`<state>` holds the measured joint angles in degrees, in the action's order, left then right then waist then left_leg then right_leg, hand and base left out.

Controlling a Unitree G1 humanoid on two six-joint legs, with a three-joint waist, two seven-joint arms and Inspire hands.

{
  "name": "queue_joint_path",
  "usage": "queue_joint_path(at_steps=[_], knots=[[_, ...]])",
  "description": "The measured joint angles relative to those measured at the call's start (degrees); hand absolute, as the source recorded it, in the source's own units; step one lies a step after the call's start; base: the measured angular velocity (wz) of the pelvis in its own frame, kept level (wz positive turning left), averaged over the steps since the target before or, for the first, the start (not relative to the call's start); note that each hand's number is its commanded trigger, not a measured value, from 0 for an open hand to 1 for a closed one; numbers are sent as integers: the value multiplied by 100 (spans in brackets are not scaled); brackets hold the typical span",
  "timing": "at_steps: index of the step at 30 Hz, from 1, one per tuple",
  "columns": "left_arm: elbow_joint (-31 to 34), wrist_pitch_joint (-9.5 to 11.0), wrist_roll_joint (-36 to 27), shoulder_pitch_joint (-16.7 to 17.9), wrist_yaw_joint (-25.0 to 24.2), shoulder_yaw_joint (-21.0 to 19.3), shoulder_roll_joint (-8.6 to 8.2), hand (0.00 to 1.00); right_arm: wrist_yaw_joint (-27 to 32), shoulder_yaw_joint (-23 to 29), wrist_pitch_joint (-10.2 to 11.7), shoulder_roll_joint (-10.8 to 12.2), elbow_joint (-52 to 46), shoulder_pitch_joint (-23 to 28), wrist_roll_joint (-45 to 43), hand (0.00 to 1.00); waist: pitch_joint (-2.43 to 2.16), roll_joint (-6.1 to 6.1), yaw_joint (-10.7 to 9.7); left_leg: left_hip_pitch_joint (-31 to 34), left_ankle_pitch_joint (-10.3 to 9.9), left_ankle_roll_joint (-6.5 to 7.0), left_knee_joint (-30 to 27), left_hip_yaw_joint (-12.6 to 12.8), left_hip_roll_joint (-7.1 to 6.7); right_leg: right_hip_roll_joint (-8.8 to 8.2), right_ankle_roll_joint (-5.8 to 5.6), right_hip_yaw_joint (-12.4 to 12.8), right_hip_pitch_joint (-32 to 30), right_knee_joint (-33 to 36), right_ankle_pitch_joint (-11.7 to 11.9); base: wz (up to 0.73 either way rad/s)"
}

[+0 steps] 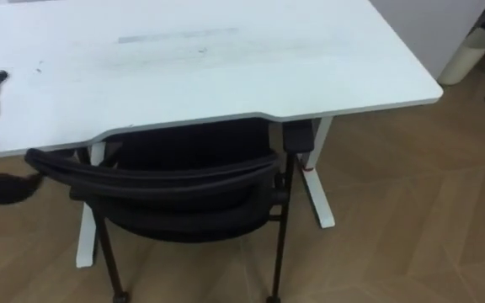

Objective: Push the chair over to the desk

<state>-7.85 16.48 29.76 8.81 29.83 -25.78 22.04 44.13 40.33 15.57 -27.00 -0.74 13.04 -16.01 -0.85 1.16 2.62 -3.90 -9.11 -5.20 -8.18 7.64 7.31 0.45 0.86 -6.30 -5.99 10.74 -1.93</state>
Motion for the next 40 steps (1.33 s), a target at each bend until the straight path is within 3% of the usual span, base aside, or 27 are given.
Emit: queue_joint_path(at_steps=[2,4,6,7,9,11,12,15,17,22,24,29,33,36,40], knots=[[-5,13,-800,197,468,-374,-58,0,70,-29,12,67,95,403,722,0,-28,61,-66,-192,-37,23,92,19,-19,-23,-33,7,145,60,-90,-4],[-48,-9,-1466,500,708,-694,-178,0,88,-26,-4,320,538,789,1474,0,-31,84,-94,-368,-129,27,80,82,-23,-30,-64,72,200,234,-256,-11],[-466,-97,-2264,1095,894,-792,-499,0,-26,-111,-76,856,1476,1223,2639,0,-36,62,-126,-395,-193,26,42,100,-18,-40,-71,123,194,315,-329,-7],[-687,-139,-2472,1205,890,-750,-583,0,-104,-158,-105,983,1760,1304,2950,0,-36,62,-148,-386,-196,30,40,100,-20,-49,-72,124,188,311,-329,0],[-1703,-383,-3312,1640,849,-540,-987,0,-338,-366,-269,1426,2922,1319,3910,0,-32,51,-289,-308,-233,57,-24,94,-39,-115,-104,117,124,325,-349,0],[-2538,-422,-3697,1778,803,-465,-1219,0,-488,-426,-312,1668,3707,1324,4337,0,-24,43,-378,-266,-292,53,-49,71,-61,-105,-123,95,122,314,-360,4],[-2979,-451,-3890,1881,765,-418,-1288,0,-596,-429,-314,1769,4137,1324,4538,0,-21,39,-397,-279,-304,69,-47,68,-82,-115,-145,106,132,318,-361,5],[-4121,-451,-4127,1959,519,-251,-1287,0,-1047,-726,-321,1809,5253,1337,4949,0,-11,-12,-423,-287,-335,115,-57,33,-126,-164,-201,86,188,293,-361,6],[-4732,-463,-4151,1940,297,-34,-1296,0,-1360,-1087,-365,1812,5951,1246,4922,0,-18,-24,-410,-290,-352,142,-64,20,-152,-198,-221,83,209,283,-348,6],[-5769,-827,-4369,1858,-403,477,-1390,0,-2053,-1808,-797,1823,7124,791,4427,0,-9,2,-409,-335,-432,231,-114,34,-230,-267,-257,114,304,249,-286,0],[-5990,-1121,-4376,1803,-723,754,-1433,0,-2271,-2213,-1063,1822,7248,614,4119,0,-5,19,-377,-439,-472,255,-117,32,-242,-272,-285,104,448,183,-284,4],[-6082,-1690,-4008,1410,-1280,1099,-1497,0,-2631,-2751,-1483,1811,7361,68,3442,0,3,27,-341,-489,-489,269,-113,24,-258,-281,-308,67,501,170,-297,1],[-6032,-1944,-3741,885,-1521,1263,-1508,0,-2888,-3047,-1583,1830,7340,-357,3239,0,16,44,-324,-487,-471,299,-103,-3,-255,-272,-315,39,540,88,-275,2],[-5972,-2001,-3575,608,-1524,1374,-1530,0,-3001,-3246,-1589,1877,7324,-582,3137,0,33,27,-328,-462,-471,300,-91,-2,-255,-269,-319,29,524,67,-273,0],[-5624,-1984,-2893,380,-1533,1569,-1631,0,-3209,-3464,-1592,1993,7178,-644,2983,0,48,-4,-379,-437,-476,292,-28,-15,-233,-232,-324,12,526,-31,-261,0]])
